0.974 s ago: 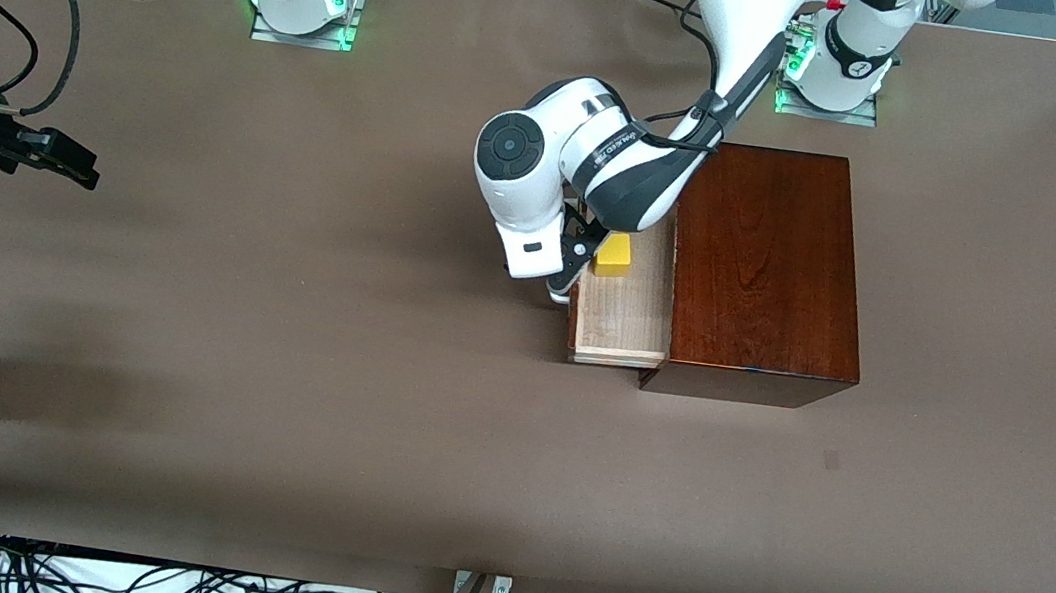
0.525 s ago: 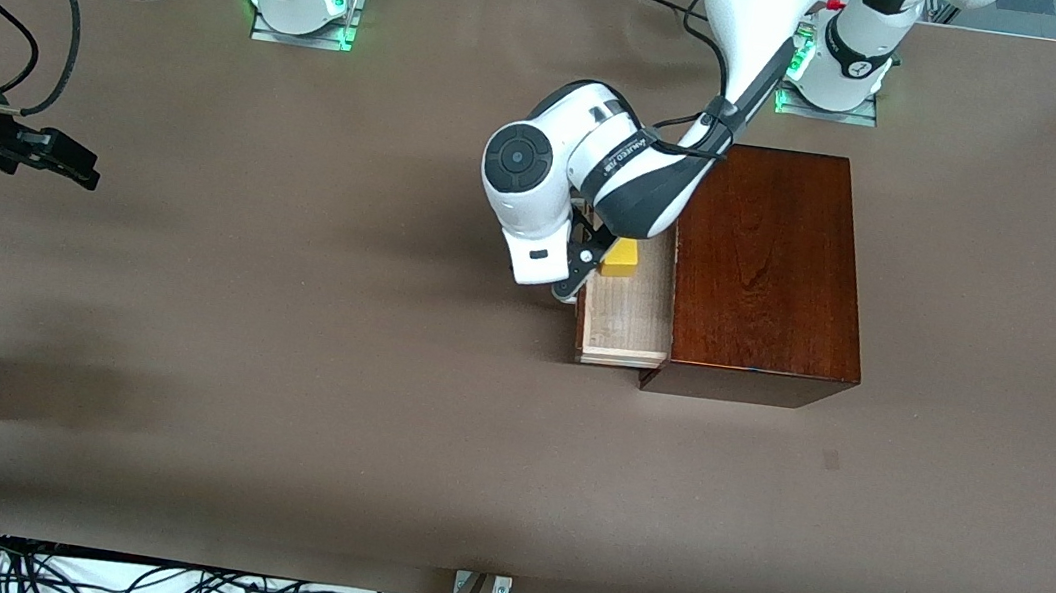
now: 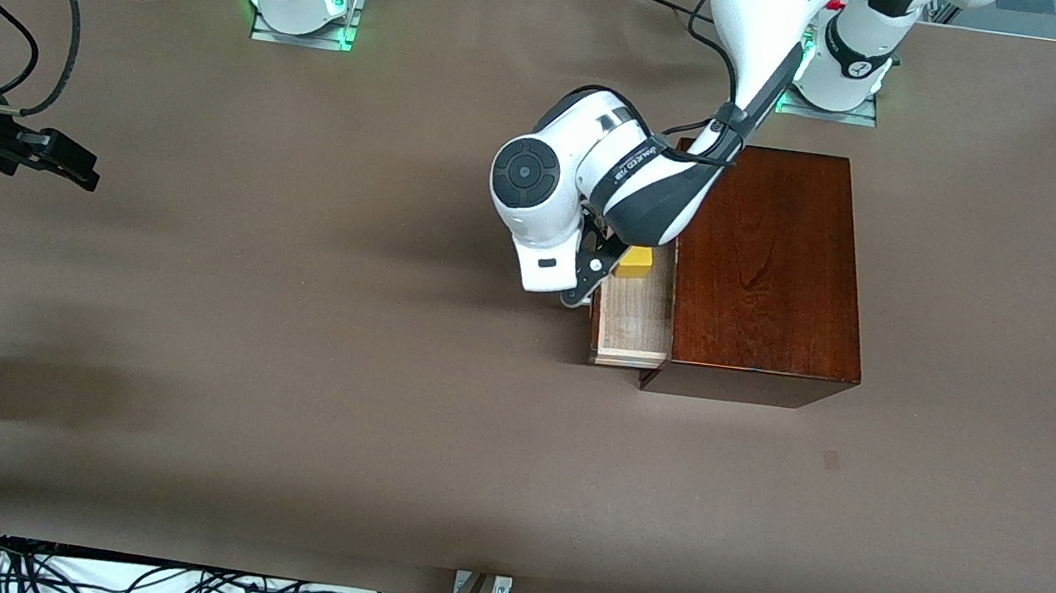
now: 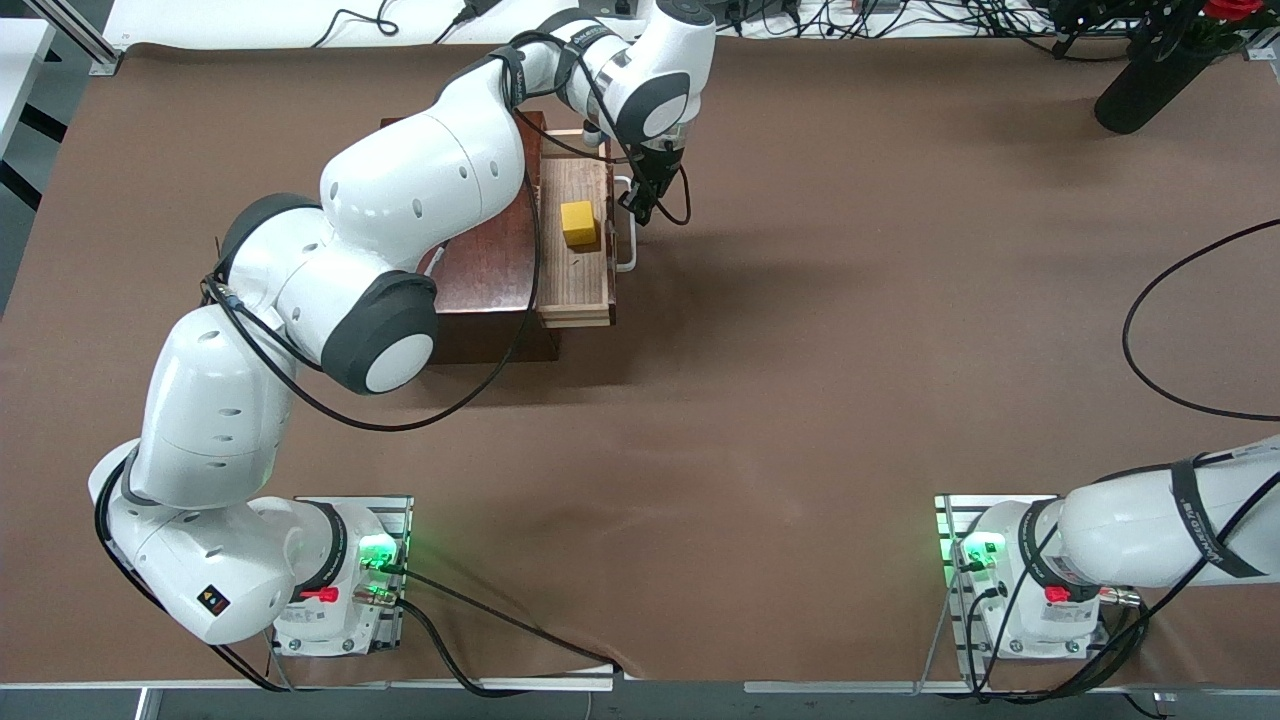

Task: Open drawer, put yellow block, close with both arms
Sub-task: 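Push the drawer shut into the box with the left gripper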

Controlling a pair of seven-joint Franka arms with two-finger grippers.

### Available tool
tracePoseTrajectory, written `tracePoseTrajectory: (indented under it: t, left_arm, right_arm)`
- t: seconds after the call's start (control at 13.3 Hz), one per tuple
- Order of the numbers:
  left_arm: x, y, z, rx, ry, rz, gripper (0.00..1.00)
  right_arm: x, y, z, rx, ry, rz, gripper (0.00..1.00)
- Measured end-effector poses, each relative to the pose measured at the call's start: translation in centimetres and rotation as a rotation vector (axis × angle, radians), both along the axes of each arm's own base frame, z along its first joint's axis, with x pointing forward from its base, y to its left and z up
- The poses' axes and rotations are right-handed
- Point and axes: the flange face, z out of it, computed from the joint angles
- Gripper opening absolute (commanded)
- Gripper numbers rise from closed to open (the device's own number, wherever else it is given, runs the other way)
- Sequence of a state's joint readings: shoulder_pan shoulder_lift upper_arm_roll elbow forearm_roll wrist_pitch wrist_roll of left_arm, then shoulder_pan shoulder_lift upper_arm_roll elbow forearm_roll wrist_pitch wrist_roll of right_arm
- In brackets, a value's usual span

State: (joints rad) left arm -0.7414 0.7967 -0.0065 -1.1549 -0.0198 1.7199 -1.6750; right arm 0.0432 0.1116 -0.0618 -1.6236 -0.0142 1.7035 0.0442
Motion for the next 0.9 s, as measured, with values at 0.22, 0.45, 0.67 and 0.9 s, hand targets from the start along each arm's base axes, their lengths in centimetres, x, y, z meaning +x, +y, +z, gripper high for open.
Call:
tracePoseTrajectory:
  t: [0.22, 0.45, 0.67, 0.9]
  left_arm:
    - [0.8, 1.4, 0.1, -0.011, 0.029, -0.044, 0.00]
    - [2.5, 4.4, 0.1, 0.014, 0.048, -0.050, 0.00]
    - [4.7, 7.9, 0.0, 0.055, 0.041, -0.038, 0.00]
    - [5.7, 9.5, 0.1, 0.053, 0.042, -0.053, 0.00]
  right_arm:
    - [0.0, 0.0, 0.0, 0.000, -0.001, 0.000, 1.00]
    - [0.0, 0.0, 0.1, 0.000, -0.001, 0.000, 1.00]
    - [0.0, 0.0, 0.1, 0.000, -0.001, 0.001, 1.00]
    - [0.0, 0.0, 0.1, 0.000, -0.001, 0.001, 1.00]
